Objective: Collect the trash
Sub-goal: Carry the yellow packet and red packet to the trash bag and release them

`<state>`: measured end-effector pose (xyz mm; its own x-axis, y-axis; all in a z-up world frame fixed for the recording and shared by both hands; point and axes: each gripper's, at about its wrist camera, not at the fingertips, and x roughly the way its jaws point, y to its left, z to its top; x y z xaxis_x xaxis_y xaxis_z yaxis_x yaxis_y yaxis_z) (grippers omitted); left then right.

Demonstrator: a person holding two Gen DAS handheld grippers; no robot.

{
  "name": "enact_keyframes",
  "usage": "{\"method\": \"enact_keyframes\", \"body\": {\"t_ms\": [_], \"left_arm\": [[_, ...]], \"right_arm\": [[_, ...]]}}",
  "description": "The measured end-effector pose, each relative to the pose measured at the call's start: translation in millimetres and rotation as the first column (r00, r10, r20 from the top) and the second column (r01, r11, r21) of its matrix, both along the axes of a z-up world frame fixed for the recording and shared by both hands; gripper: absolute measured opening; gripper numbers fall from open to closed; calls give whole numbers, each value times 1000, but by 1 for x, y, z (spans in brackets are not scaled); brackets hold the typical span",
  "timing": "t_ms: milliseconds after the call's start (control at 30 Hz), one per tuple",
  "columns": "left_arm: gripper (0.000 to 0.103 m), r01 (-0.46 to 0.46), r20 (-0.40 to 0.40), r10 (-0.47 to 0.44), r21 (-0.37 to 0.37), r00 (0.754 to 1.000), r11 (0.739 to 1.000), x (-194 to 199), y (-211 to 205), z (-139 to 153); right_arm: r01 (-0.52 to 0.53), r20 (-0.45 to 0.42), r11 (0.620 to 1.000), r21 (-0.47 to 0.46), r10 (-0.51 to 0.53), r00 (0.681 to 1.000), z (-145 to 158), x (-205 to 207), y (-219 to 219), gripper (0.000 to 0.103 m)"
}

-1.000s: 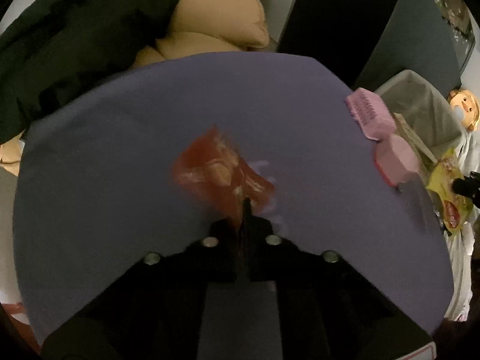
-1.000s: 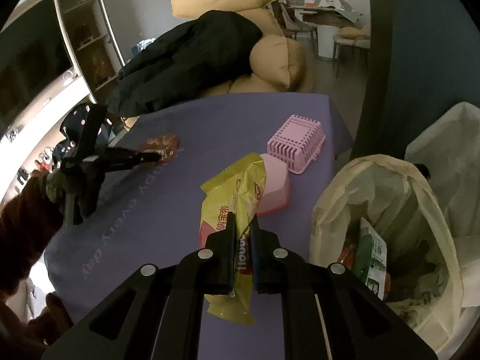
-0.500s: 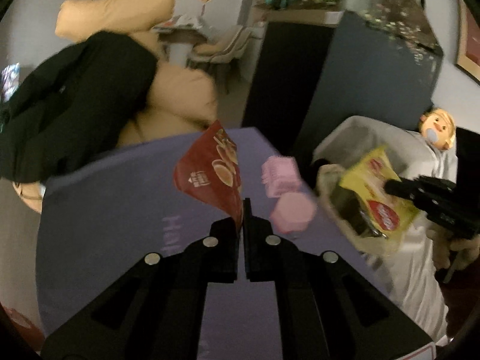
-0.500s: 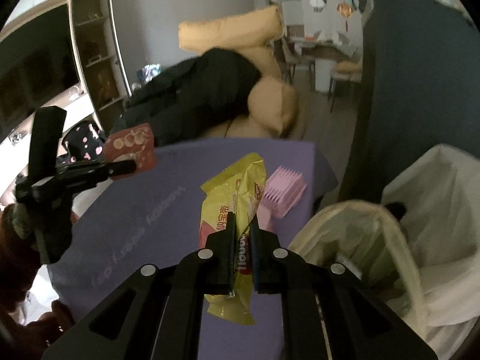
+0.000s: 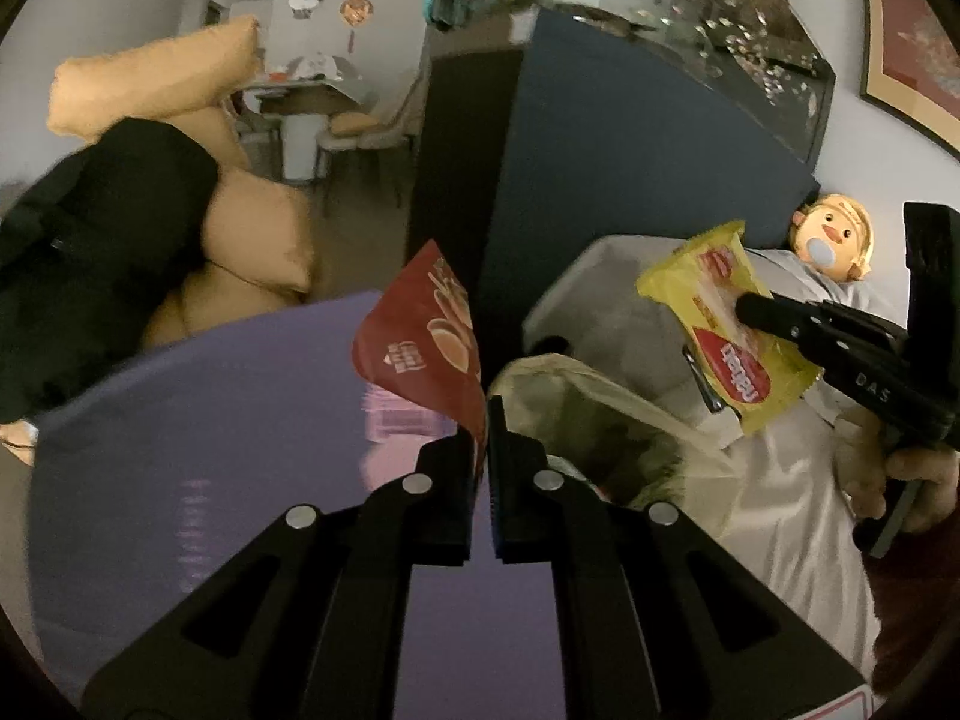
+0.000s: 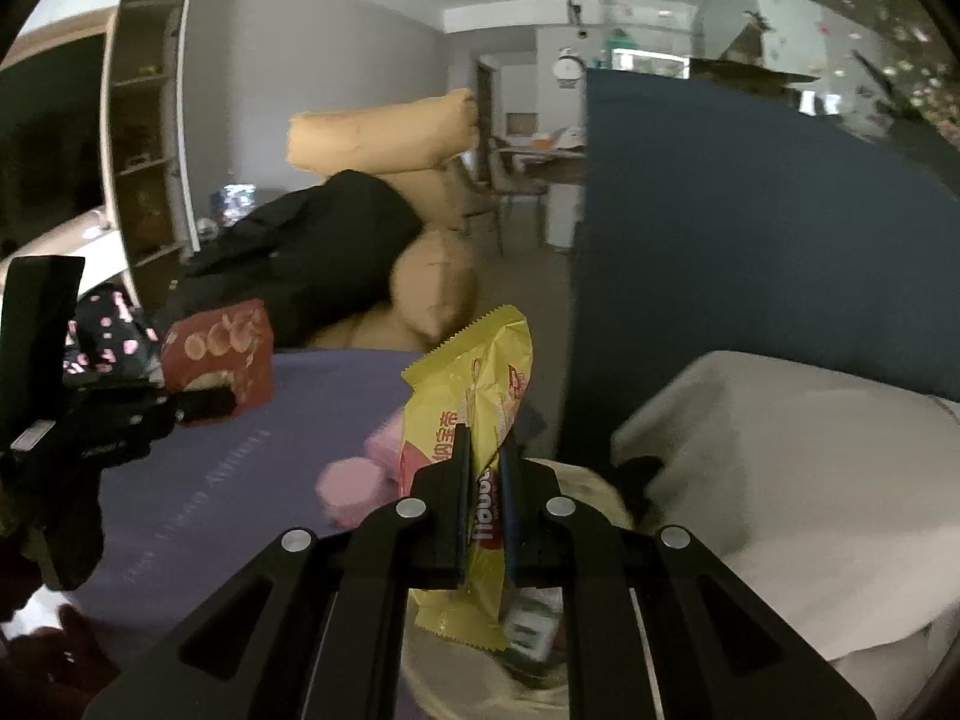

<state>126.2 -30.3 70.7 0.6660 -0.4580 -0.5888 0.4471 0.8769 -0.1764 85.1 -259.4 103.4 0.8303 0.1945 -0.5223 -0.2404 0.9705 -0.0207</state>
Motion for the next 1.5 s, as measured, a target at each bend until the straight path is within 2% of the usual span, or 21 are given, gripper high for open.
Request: {"method": "enact_keyframes", "body": {"t_ms": [167,333,367,467,533,700,933,1033,1133,1367,1400,1433,1500], "left_arm": [[4,66,-77,-69,-37,995,997,7,-47,-24],[4,136,-180,-157,-125,971,983,20,-84,-56],[9,141,-188,-164,-128,968,982,22,-88,-60],[42,142,-228,-169,-131,959,981,30,-100,-77],[44,121,-241,-146,-114,960,986,32,-99,-83],[50,79,-208,-86,-38,974,996,27,-93,-83],[52,-15,-142,21,44,990,999,12,-67,-76],[53,-61,-104,68,71,992,996,2,-51,-72],[54,-88,-86,94,70,992,994,-8,-35,-67],[55,-166,-86,167,16,982,986,-34,9,-61],[56,-175,-82,175,17,981,984,-36,13,-61],[57,-185,-79,186,18,979,983,-41,19,-61],[60,-199,-79,200,15,977,980,-48,26,-61]], "right_arm": [[74,-15,997,-11,-75,997,-10,2,-38,10],[132,-35,991,-4,-132,991,-23,3,-67,10],[142,-40,990,1,-142,989,-27,3,-72,10],[161,-55,987,14,-160,986,-36,6,-81,10],[163,-66,986,16,-162,985,-42,10,-81,10],[134,-103,991,7,-132,986,-62,28,-67,10],[94,-141,995,-31,-97,985,-83,48,-32,10],[87,-184,996,-34,-92,979,-100,56,-19,10],[85,-213,995,-43,-92,973,-113,59,-11,10],[74,-259,997,-30,-79,963,-129,60,-4,11],[78,-262,996,-43,-87,961,-131,60,-3,16],[83,-261,995,-50,-94,961,-132,59,-2,33],[89,-252,996,-32,-94,963,-131,55,-2,51]]}}
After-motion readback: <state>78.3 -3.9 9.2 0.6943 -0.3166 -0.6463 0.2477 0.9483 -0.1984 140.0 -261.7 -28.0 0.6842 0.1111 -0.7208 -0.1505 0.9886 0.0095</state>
